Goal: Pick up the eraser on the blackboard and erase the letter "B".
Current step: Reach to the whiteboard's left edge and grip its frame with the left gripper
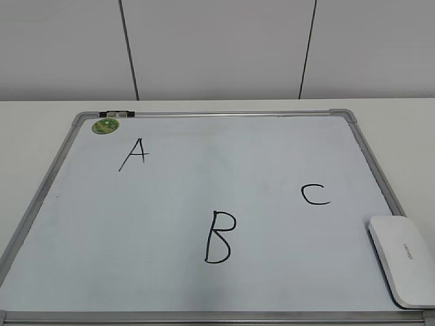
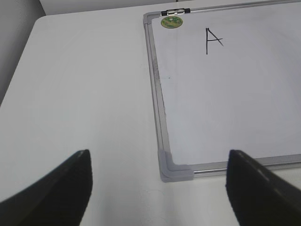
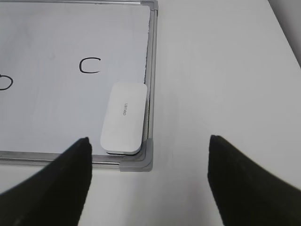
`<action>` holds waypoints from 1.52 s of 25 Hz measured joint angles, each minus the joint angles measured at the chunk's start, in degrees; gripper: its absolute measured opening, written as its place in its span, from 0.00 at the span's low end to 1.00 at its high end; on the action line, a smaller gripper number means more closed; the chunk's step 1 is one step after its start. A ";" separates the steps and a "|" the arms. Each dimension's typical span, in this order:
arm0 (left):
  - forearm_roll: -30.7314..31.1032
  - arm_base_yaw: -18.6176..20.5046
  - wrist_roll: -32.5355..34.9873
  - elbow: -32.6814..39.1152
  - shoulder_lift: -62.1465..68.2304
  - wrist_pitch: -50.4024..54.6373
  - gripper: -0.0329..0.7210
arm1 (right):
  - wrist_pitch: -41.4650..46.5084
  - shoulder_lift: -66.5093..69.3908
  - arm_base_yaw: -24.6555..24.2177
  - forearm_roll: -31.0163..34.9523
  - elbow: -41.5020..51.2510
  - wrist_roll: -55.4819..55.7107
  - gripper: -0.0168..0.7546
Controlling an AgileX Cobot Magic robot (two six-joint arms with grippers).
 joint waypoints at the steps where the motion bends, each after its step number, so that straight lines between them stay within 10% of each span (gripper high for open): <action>1: 0.00 0.00 0.00 0.00 0.00 0.00 0.93 | 0.00 0.00 0.00 0.00 0.00 0.00 0.79; 22: -1.89 0.00 0.00 -1.43 1.70 0.44 0.87 | 0.00 0.00 0.00 0.00 0.00 0.00 0.79; 38: -4.74 0.00 0.00 -7.54 37.24 -13.36 0.85 | 0.00 0.00 0.00 0.00 0.00 0.00 0.79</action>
